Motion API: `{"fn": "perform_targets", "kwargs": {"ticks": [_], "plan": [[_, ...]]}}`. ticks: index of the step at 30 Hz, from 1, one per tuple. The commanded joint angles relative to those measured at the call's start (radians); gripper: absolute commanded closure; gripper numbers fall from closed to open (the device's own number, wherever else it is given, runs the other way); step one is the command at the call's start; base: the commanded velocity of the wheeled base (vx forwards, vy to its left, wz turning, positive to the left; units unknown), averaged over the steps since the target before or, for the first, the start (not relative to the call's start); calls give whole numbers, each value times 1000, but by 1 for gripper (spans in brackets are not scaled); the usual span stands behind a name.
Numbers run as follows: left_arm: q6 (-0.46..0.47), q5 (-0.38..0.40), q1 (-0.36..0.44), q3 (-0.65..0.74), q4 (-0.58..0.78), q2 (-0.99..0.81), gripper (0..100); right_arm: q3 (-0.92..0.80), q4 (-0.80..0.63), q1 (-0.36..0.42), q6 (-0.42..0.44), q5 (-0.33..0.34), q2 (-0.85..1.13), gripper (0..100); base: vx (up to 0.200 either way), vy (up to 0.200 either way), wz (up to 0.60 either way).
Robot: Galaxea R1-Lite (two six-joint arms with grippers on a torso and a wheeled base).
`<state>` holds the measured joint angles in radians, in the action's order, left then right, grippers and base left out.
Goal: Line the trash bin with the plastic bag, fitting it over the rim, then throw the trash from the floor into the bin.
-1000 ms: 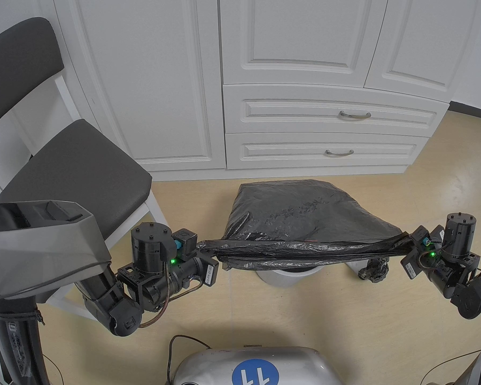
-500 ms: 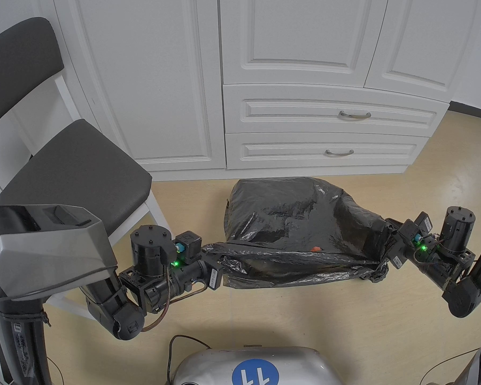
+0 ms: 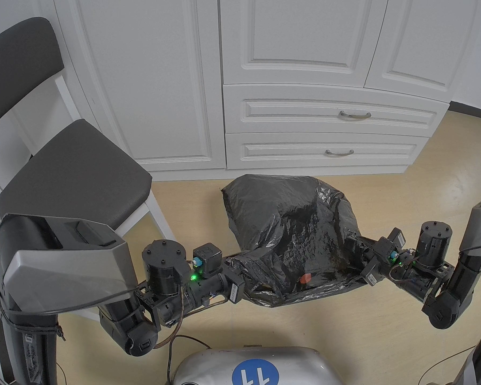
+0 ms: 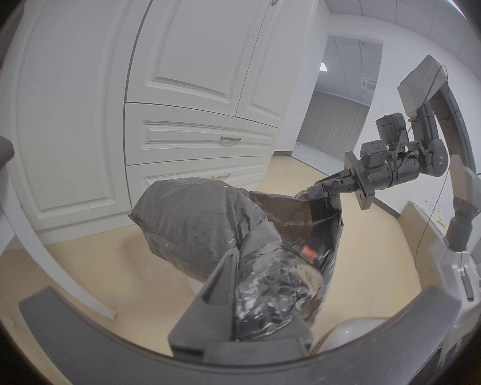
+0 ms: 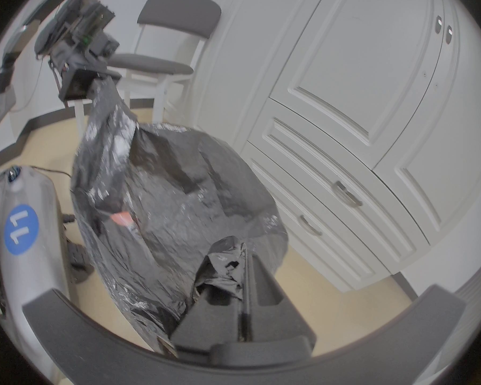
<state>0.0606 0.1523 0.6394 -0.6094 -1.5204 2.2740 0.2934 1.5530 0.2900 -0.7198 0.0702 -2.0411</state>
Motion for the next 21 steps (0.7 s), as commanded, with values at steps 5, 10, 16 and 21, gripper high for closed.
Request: {"fn": "perform_targets", "kwargs": {"ticks": [5, 10, 16, 21], "plan": [[-87, -4, 28, -23, 2, -24, 100, -14, 18, 138, 134, -93, 124, 100, 0, 0, 0], [-88, -54, 31, -49, 13, -21, 100, 50, 18, 218, 211, -277, 122, 100, 0, 0, 0], [-93, -96, 71, -53, 32, -24, 100, 116, -44, 279, 298, -354, 85, 100, 0, 0, 0], [-119, -139, 131, -63, 34, 5, 100, 174, -71, 333, 372, -411, 47, 100, 0, 0, 0]]}}
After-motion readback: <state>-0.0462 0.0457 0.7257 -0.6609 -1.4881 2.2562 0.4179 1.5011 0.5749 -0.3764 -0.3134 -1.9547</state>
